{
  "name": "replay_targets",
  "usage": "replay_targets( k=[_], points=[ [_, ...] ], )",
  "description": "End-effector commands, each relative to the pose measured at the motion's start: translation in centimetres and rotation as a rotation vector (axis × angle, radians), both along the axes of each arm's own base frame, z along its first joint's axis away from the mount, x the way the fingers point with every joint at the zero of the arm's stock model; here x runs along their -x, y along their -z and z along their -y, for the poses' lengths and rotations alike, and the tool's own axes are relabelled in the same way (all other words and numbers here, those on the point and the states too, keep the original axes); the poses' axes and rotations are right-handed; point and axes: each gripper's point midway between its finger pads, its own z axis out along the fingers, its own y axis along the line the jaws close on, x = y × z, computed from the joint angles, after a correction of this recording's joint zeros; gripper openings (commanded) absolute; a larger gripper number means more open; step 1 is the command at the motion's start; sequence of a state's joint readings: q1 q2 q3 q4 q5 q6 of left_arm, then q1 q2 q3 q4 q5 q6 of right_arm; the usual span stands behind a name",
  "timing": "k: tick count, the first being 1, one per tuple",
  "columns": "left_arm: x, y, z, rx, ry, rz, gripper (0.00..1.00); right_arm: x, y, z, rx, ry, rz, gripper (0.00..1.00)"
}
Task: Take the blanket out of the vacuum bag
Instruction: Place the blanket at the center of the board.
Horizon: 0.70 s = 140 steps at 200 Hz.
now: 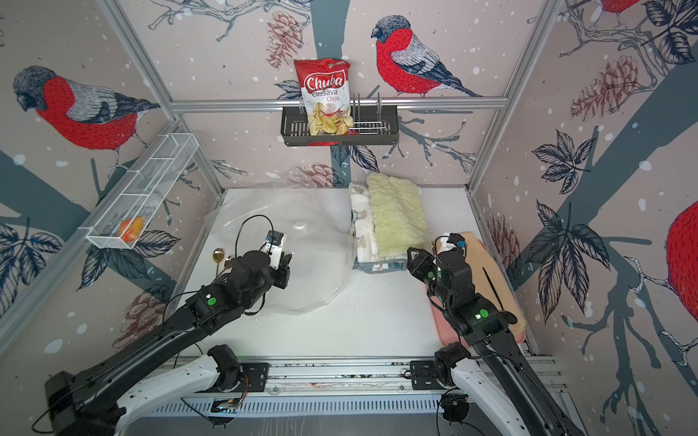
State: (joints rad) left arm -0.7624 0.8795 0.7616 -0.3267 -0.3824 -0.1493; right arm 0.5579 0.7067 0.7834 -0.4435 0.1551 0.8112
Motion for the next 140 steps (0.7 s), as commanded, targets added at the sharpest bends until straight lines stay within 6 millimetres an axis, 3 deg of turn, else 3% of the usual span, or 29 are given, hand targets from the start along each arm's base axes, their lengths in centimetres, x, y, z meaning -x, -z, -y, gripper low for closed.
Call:
replay_targets(
  k=[1,18,42,62,75,103,140],
  points=[
    [-0.3,-0.8,0.2,0.017,0.003,0.022,0.24,-0.9,0.0,-2.5,0.254,-0.04,0.009,0.44],
    [-0.3,-0.8,0.1,0.013,-0.001,0.025,0.24,-2.9,0.4,-6.0,0.474,-0.088,0.001,0.42],
    [-0.3,-0.8,0.0,0.012,-0.007,0.029,0.23,-6.4,2.4,-8.0,0.679,-0.081,-0.04,0.37],
    [-0.3,-0.8,0.0,0.011,-0.006,0.028,0.24,-8.4,4.0,-7.6,0.793,-0.029,-0.076,0.38],
    [-0.2,-0.8,0.1,0.013,-0.001,0.027,0.23,-9.1,5.2,-7.4,0.822,-0.03,-0.098,0.44],
    [-0.2,-0.6,0.4,0.015,0.014,0.018,0.24,-9.8,8.0,-6.4,0.869,-0.022,-0.157,0.55],
    [-0.2,-0.4,0.5,0.015,0.021,0.012,0.25,-10.4,10.6,-5.5,0.838,-0.041,-0.202,0.55]
  ],
)
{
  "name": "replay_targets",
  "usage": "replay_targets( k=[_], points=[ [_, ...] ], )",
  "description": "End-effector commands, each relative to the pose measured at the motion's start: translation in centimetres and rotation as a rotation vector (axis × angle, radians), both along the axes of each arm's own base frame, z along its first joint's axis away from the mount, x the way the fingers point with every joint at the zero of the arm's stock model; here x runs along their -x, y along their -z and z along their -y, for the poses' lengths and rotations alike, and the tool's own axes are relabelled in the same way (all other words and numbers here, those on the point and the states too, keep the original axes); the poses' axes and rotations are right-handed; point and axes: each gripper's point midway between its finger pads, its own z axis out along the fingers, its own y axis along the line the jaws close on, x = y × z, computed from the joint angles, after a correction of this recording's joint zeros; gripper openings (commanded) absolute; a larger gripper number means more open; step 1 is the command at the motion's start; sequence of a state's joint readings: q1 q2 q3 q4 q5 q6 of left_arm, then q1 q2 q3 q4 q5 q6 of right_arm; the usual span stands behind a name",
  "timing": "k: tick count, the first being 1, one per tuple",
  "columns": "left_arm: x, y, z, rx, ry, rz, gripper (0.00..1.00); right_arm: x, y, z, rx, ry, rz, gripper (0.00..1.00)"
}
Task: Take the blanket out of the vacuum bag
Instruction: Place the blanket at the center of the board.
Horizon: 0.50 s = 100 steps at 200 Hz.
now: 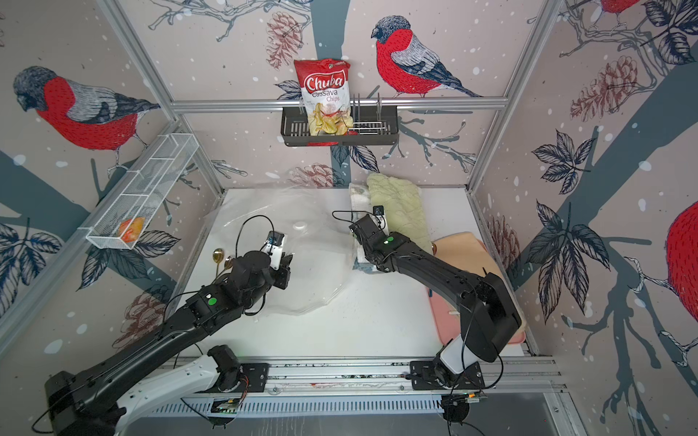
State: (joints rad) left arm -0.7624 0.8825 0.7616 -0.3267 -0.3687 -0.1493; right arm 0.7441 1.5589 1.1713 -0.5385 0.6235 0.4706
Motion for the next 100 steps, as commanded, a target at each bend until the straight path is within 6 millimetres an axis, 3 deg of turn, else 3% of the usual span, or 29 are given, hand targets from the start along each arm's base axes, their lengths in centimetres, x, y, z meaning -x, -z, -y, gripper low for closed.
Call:
replay_targets(
  k=[1,26,49,66,100],
  points=[
    [-0.2,-0.5,0.3,0.012,0.009,0.018,0.25,-0.6,0.9,0.4,-0.014,-0.001,-0.003,0.55],
    [-0.3,-0.5,0.3,0.009,0.006,0.019,0.25,-0.9,1.4,0.8,-0.009,0.008,-0.006,0.5],
    [-0.3,-0.3,0.2,0.002,0.002,0.016,0.26,-1.1,1.2,0.9,-0.017,0.007,0.008,0.28],
    [-0.4,-0.2,0.2,-0.001,-0.001,0.014,0.26,-1.1,0.4,0.8,-0.037,-0.003,0.028,0.15],
    [-0.5,-0.1,0.2,-0.006,-0.001,0.011,0.26,-0.5,-2.2,0.3,-0.097,-0.036,0.063,0.04]
  ],
)
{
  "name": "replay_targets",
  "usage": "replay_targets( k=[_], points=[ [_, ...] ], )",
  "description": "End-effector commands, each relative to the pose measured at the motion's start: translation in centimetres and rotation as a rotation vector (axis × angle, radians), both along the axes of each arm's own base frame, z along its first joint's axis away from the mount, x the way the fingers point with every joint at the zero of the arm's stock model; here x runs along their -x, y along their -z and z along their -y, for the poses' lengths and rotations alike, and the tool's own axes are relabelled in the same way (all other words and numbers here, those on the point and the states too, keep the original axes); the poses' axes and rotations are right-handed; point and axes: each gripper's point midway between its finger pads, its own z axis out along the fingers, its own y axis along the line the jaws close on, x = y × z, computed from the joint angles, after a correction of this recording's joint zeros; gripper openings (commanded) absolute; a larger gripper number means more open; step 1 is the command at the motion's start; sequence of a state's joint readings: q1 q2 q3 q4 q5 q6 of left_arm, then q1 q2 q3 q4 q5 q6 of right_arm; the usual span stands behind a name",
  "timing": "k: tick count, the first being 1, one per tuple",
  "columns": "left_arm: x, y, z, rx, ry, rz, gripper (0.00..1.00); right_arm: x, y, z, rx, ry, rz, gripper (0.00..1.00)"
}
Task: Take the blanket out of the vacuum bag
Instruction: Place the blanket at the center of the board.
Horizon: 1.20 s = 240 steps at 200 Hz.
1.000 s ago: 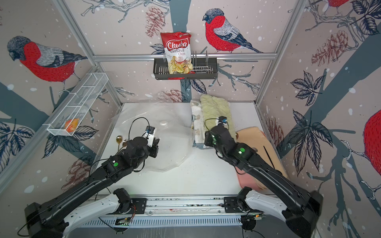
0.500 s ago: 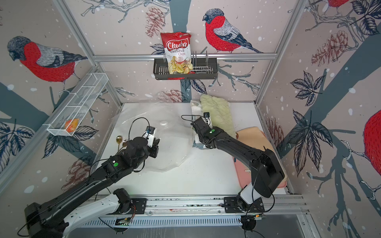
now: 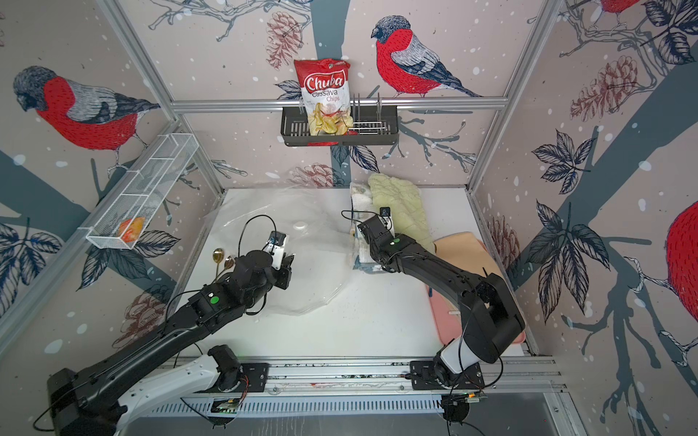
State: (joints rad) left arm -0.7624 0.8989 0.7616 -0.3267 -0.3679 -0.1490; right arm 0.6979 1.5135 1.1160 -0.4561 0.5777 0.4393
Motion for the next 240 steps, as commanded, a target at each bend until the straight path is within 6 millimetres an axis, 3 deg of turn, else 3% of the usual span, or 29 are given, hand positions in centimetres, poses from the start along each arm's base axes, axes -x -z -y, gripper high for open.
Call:
replay_targets(
  k=[1,57,93,113,159,188,205,222,227,236,240],
  points=[
    [-0.3,-0.6,0.1,0.005,-0.002,0.023,0.26,0.1,-2.0,-0.7,-0.046,-0.036,0.04,0.04],
    [-0.4,-0.4,0.1,0.002,-0.002,0.019,0.26,1.1,-7.9,-2.9,-0.112,-0.149,0.1,0.0],
    [-0.4,-0.5,0.1,0.002,-0.002,0.02,0.26,2.2,-10.5,-6.1,-0.123,-0.274,0.13,0.0],
    [-0.4,-0.5,0.1,0.004,-0.002,0.021,0.26,2.6,-9.7,-7.3,-0.099,-0.314,0.086,0.0],
    [-0.3,-0.7,0.1,0.008,-0.002,0.024,0.26,3.7,-4.0,-8.8,-0.078,-0.368,-0.07,0.0],
    [-0.3,-0.6,0.1,0.009,0.0,0.024,0.26,4.6,-1.9,-9.5,-0.098,-0.411,-0.134,0.0],
    [-0.3,-0.7,0.1,0.009,0.001,0.024,0.26,4.3,-0.9,-9.2,-0.103,-0.401,-0.157,0.06],
    [-0.3,-0.7,0.1,0.009,0.001,0.024,0.26,3.8,-0.9,-8.9,-0.116,-0.39,-0.167,0.19],
    [-0.3,-0.7,0.1,0.008,0.0,0.024,0.26,3.7,-1.3,-9.0,-0.124,-0.392,-0.16,0.25],
    [-0.3,-0.6,0.1,0.007,0.001,0.022,0.26,3.4,-2.5,-9.0,-0.141,-0.39,-0.136,0.47],
    [-0.3,-0.6,0.1,0.007,0.001,0.023,0.26,3.2,-3.2,-8.9,-0.149,-0.386,-0.12,0.51]
  ],
)
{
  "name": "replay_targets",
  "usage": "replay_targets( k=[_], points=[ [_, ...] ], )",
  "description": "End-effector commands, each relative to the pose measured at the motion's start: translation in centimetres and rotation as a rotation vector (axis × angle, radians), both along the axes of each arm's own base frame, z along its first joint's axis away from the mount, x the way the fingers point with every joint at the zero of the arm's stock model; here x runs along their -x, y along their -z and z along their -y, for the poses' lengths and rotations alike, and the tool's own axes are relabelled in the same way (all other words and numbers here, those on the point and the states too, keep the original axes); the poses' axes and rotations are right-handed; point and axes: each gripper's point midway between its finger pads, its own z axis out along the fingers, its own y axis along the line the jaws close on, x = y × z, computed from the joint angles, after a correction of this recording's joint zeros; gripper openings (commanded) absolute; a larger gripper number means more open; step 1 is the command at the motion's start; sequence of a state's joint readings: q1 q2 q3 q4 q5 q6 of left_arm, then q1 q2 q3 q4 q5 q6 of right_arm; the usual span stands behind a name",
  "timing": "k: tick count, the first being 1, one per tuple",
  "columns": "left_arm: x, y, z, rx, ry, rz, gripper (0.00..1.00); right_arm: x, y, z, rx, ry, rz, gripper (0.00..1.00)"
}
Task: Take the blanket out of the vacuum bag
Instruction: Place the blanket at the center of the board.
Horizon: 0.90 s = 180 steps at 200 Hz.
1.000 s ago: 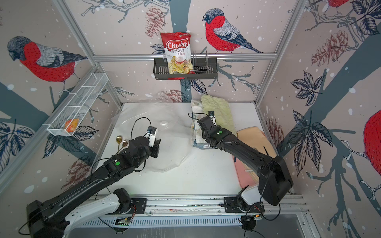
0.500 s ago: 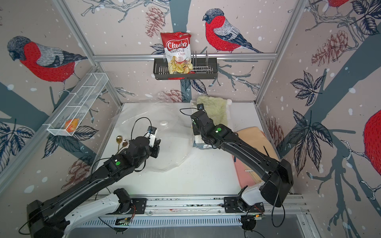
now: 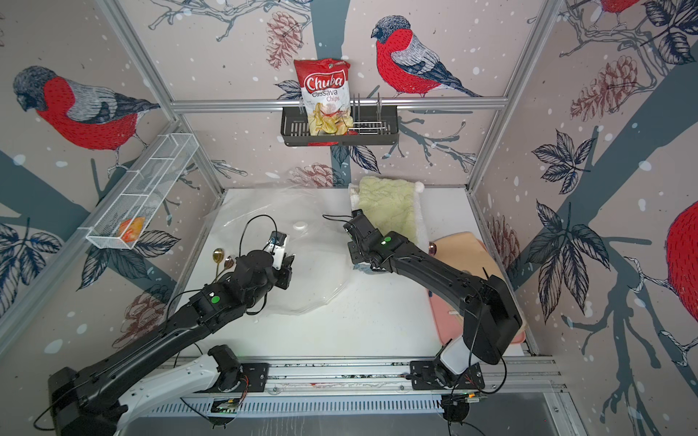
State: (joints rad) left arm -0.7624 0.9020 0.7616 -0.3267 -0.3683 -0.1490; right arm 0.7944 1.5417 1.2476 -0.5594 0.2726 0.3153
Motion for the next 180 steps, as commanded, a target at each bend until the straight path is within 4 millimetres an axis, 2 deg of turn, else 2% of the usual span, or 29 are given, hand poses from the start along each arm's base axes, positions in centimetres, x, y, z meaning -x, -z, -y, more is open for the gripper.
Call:
replay_targets(
  k=[1,19,35,46,58,109,131,142,156,169,180],
  points=[
    [-0.2,-0.7,0.1,0.01,0.001,0.025,0.26,-0.5,-2.5,-0.6,-0.063,-0.009,0.033,0.51],
    [-0.3,-0.7,0.1,0.01,0.001,0.025,0.27,-2.1,-6.1,0.4,-0.127,0.054,0.109,0.53],
    [-0.3,-0.6,0.2,0.01,0.006,0.021,0.27,-4.1,-9.1,1.4,-0.179,0.114,0.201,0.62],
    [-0.3,-0.6,0.2,0.009,0.006,0.019,0.27,-5.6,-10.4,2.0,-0.203,0.146,0.231,0.64],
    [-0.3,-0.5,0.3,0.007,0.007,0.017,0.27,-7.7,-10.9,2.5,-0.204,0.187,0.251,0.66],
    [-0.3,-0.2,0.3,0.001,0.006,0.012,0.28,-17.3,-8.8,2.3,-0.166,0.286,0.268,0.71],
    [-0.4,0.0,0.4,-0.003,0.007,0.007,0.28,-20.9,-6.4,1.5,-0.125,0.293,0.241,0.72],
    [-0.4,0.1,0.4,-0.005,0.007,0.004,0.29,-22.2,-5.8,0.9,-0.11,0.291,0.242,0.72],
    [-0.5,0.2,0.5,-0.008,0.008,0.001,0.28,-23.9,-4.1,0.5,-0.076,0.297,0.244,0.72],
    [-0.5,0.3,0.5,-0.012,0.006,-0.001,0.29,-24.7,-2.3,0.8,-0.036,0.314,0.216,0.7],
    [-0.5,0.4,0.4,-0.014,0.004,-0.002,0.29,-25.0,-1.8,0.9,-0.014,0.333,0.2,0.68]
  ],
)
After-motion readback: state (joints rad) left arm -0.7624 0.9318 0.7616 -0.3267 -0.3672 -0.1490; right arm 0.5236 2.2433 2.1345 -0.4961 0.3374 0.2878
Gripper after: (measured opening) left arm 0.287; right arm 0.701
